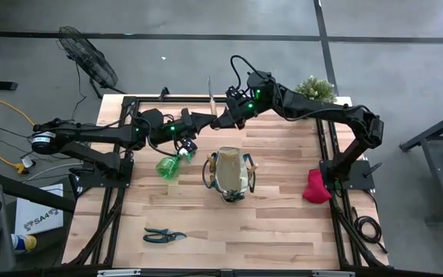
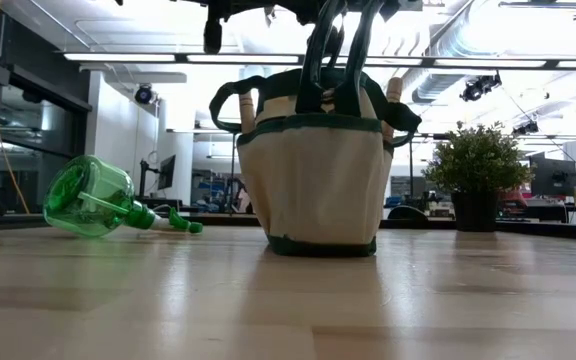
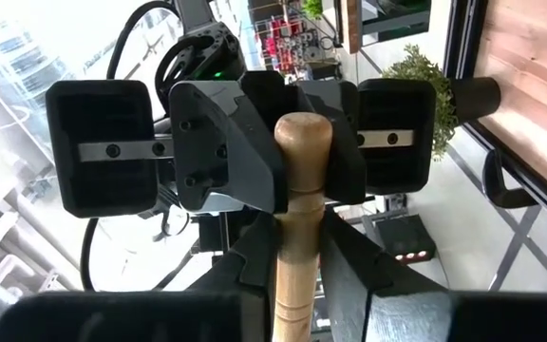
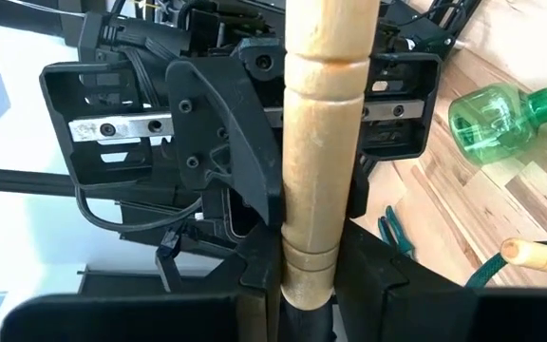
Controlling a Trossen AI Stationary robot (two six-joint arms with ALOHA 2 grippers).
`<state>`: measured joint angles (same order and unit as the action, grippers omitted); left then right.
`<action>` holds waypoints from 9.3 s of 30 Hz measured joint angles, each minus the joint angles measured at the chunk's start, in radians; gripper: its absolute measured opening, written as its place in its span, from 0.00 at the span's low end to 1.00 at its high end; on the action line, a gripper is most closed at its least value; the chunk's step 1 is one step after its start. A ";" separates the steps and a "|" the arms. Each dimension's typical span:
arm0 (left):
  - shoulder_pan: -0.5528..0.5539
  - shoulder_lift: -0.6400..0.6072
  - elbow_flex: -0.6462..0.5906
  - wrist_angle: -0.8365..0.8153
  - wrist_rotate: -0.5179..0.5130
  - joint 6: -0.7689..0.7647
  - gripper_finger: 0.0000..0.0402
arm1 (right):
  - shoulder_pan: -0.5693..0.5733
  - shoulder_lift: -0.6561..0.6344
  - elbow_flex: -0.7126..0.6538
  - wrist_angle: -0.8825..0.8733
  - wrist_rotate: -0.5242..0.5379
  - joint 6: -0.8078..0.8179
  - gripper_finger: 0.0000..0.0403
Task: Pick & Place Garden tools in Gardening bag
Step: Put the brown trowel into the white gardening bag, then put the green shears into the white gardening bag
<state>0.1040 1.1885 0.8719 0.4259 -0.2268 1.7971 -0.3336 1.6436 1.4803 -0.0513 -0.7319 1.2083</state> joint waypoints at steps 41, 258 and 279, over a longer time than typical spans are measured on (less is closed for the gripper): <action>0.001 -0.035 -0.003 0.042 -0.147 -0.405 0.12 | -0.112 -0.063 0.002 -0.106 -0.215 -0.189 0.49; -0.724 -0.088 -0.014 -0.923 0.013 -2.419 0.47 | -0.053 -0.380 0.000 -0.951 0.288 -0.900 0.49; -0.805 0.222 0.018 -0.990 0.269 -2.595 0.51 | 0.241 -0.476 0.000 -1.233 0.736 -0.799 0.49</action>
<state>-0.7013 1.4109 0.8898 -0.5638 0.0420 -0.7982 -0.0924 1.1671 1.4803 -1.2846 0.0041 0.4098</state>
